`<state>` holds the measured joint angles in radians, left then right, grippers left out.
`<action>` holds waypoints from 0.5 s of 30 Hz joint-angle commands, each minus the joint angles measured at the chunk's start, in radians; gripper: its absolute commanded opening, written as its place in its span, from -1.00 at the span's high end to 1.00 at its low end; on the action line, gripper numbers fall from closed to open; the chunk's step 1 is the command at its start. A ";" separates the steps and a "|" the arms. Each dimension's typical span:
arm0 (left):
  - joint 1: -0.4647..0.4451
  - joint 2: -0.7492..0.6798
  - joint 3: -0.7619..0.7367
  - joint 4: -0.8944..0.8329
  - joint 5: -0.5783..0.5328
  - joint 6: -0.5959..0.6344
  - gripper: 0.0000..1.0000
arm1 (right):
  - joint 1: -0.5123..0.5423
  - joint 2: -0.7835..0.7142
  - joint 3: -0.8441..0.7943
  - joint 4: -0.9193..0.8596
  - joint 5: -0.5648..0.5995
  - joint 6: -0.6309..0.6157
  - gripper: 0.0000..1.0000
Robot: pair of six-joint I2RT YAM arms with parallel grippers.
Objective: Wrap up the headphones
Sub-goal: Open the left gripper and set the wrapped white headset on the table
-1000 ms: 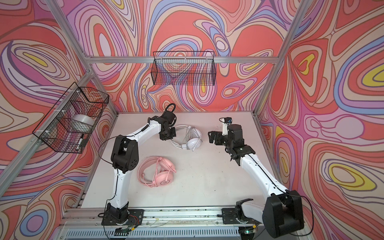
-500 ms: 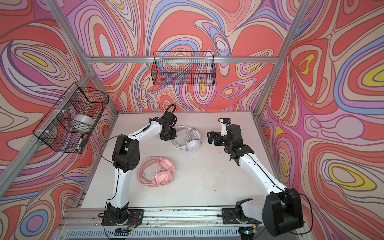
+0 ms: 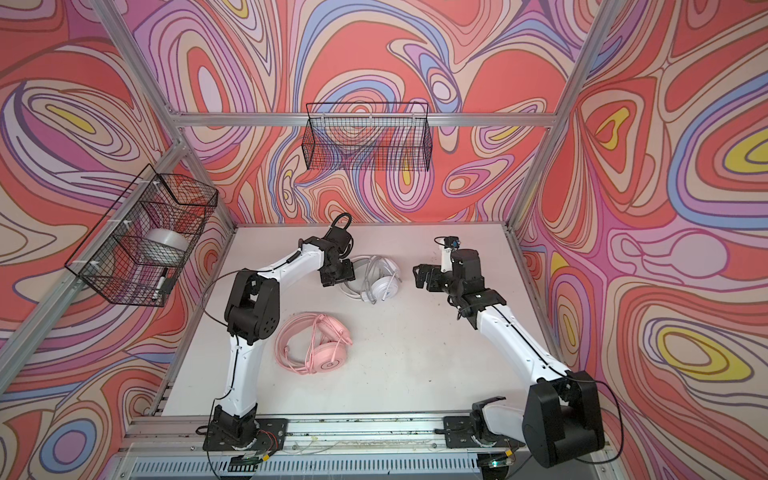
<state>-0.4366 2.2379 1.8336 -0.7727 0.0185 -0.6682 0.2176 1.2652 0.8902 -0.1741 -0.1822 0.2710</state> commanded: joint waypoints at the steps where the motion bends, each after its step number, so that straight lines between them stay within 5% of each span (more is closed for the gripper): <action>1: 0.003 -0.020 -0.006 -0.018 -0.009 -0.025 -0.58 | 0.006 0.014 0.036 -0.008 -0.012 -0.021 -0.97; 15: 0.003 -0.238 -0.034 0.033 -0.138 0.071 -0.78 | 0.006 -0.008 0.141 0.006 0.080 -0.184 -0.97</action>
<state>-0.4366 2.1128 1.8187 -0.7742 -0.0628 -0.6418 0.2176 1.2926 1.0157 -0.2096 -0.1421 0.1452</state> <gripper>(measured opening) 0.890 0.985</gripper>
